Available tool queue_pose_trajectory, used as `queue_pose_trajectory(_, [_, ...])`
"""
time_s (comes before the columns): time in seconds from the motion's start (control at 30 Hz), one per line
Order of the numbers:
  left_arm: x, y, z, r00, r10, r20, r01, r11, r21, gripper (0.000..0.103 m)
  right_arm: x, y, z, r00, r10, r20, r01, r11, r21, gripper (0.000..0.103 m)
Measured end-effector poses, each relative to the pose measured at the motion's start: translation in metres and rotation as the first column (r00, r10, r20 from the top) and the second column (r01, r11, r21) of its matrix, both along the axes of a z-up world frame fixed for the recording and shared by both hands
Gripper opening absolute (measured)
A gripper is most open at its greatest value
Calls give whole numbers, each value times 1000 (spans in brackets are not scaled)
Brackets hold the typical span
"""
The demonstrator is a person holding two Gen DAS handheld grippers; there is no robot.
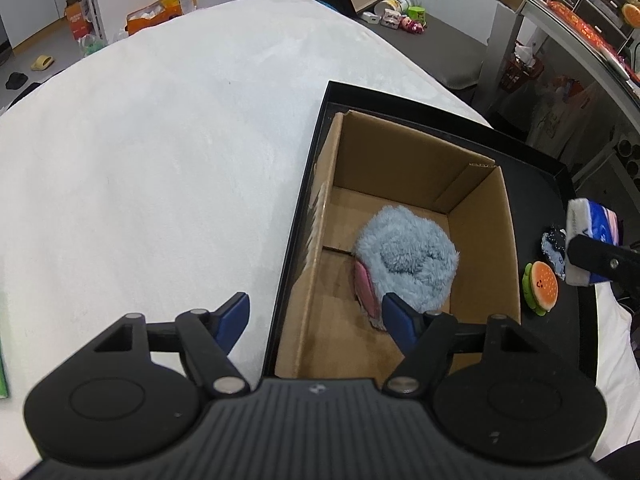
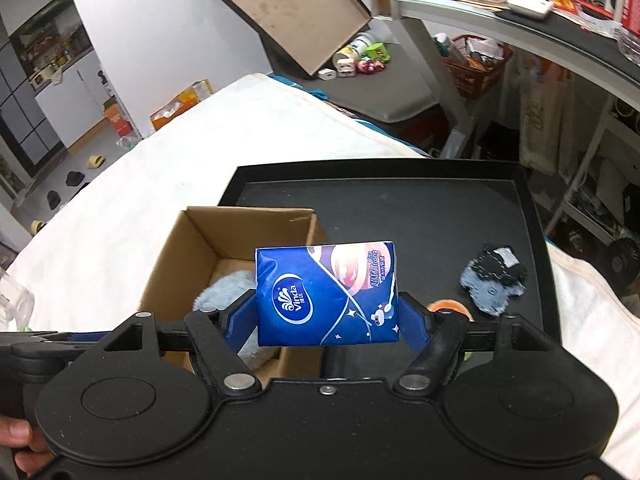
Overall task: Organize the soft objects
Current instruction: 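Carry the blue tissue pack with the right gripper into the box and release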
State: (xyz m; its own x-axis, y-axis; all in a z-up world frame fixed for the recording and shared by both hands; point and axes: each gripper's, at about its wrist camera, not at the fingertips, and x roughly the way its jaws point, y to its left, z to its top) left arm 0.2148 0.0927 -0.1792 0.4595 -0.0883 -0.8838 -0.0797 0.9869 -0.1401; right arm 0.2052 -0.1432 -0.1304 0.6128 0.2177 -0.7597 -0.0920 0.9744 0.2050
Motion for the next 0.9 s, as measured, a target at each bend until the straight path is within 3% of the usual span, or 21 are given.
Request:
queue_pose_trajectory(0.33, [3, 11, -7, 1000, 0, -2, 0, 1000, -23, 65, 13, 32, 0, 999, 53, 2, -53, 999, 8, 71])
queue_pose_trajectory(0.73, [7, 24, -26, 999, 7, -47, -10, 997, -79, 20, 34, 71, -8, 994, 107, -15, -107, 994, 10, 71])
queue_pose_trajectory(0.9, [7, 24, -28, 999, -2, -38, -1, 996, -94, 15, 40, 82, -8, 992, 129, -3, -129, 991, 30, 72])
